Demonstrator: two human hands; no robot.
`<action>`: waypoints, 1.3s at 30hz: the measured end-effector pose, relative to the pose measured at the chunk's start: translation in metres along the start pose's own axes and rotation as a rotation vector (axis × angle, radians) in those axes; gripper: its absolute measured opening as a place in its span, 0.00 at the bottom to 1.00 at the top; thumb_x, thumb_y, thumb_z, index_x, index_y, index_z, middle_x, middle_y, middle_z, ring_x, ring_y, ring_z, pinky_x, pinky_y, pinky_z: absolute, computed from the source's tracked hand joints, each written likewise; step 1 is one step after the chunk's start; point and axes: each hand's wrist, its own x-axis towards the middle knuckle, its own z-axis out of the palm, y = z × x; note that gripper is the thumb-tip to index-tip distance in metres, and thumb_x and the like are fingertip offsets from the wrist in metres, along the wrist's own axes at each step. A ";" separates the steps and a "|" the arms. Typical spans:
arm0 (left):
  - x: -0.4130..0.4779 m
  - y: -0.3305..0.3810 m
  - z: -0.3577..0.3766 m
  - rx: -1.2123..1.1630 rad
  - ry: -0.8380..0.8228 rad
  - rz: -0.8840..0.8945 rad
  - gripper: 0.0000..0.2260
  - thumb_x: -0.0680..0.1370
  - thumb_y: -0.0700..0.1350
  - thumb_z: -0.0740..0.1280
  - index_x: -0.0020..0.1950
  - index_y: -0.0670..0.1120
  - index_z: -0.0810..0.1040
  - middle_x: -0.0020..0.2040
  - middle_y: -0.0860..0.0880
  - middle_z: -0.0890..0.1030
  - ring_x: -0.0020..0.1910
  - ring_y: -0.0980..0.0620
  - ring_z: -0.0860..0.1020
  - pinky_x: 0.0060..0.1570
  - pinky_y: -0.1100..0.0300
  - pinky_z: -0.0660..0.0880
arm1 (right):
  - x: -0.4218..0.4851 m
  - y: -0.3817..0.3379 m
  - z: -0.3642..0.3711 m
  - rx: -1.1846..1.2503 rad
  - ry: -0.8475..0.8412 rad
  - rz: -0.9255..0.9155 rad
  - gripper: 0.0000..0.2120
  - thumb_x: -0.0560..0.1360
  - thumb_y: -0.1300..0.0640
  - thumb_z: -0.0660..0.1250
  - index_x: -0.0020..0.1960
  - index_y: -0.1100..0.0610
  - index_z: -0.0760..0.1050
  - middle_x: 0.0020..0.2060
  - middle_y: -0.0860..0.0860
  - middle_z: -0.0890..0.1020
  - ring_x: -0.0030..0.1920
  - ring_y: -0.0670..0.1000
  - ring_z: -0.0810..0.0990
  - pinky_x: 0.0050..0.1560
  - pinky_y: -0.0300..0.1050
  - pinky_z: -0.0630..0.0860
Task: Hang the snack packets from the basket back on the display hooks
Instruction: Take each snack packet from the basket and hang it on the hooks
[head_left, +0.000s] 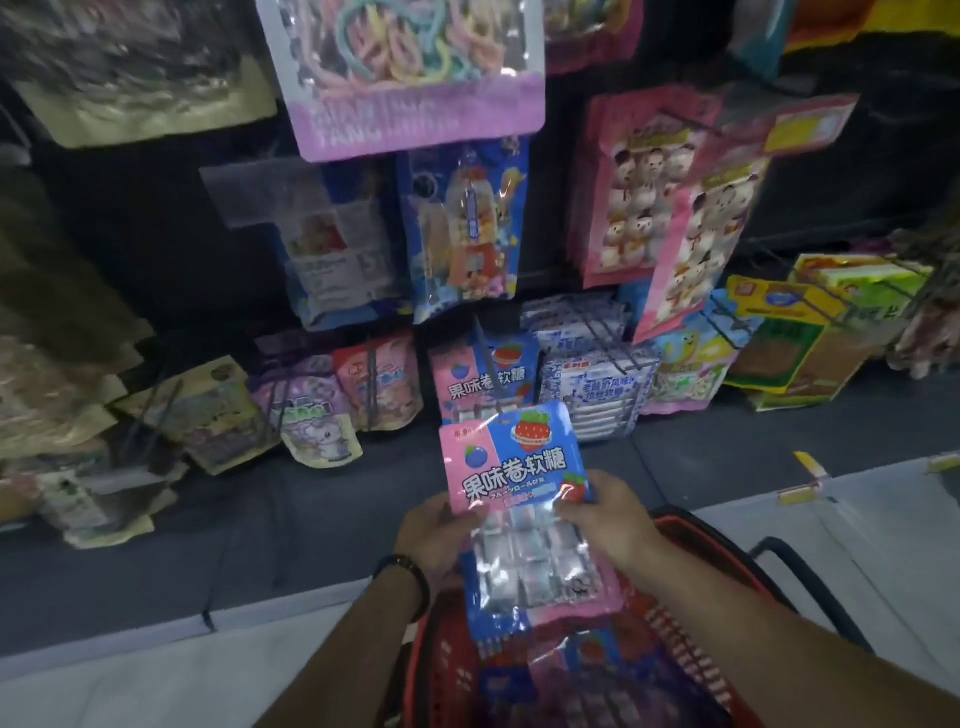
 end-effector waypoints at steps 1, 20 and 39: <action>0.013 -0.003 0.000 -0.009 0.018 0.043 0.02 0.77 0.45 0.78 0.48 0.49 0.87 0.45 0.48 0.89 0.47 0.43 0.84 0.55 0.38 0.82 | 0.009 0.002 0.004 0.001 0.016 -0.026 0.08 0.77 0.60 0.75 0.53 0.50 0.83 0.43 0.46 0.88 0.44 0.51 0.86 0.44 0.45 0.80; 0.096 -0.024 0.018 -0.205 0.271 0.234 0.08 0.79 0.35 0.74 0.56 0.38 0.79 0.52 0.44 0.88 0.47 0.52 0.84 0.47 0.63 0.81 | 0.100 0.035 0.040 0.114 0.026 -0.112 0.12 0.80 0.57 0.74 0.59 0.43 0.82 0.51 0.46 0.90 0.56 0.58 0.88 0.61 0.67 0.82; 0.070 -0.029 0.022 -0.169 0.210 0.327 0.06 0.79 0.36 0.73 0.52 0.44 0.79 0.46 0.41 0.87 0.41 0.49 0.80 0.44 0.52 0.79 | 0.064 0.055 0.036 0.283 0.053 -0.194 0.13 0.82 0.62 0.72 0.58 0.45 0.83 0.51 0.57 0.88 0.53 0.70 0.84 0.57 0.70 0.82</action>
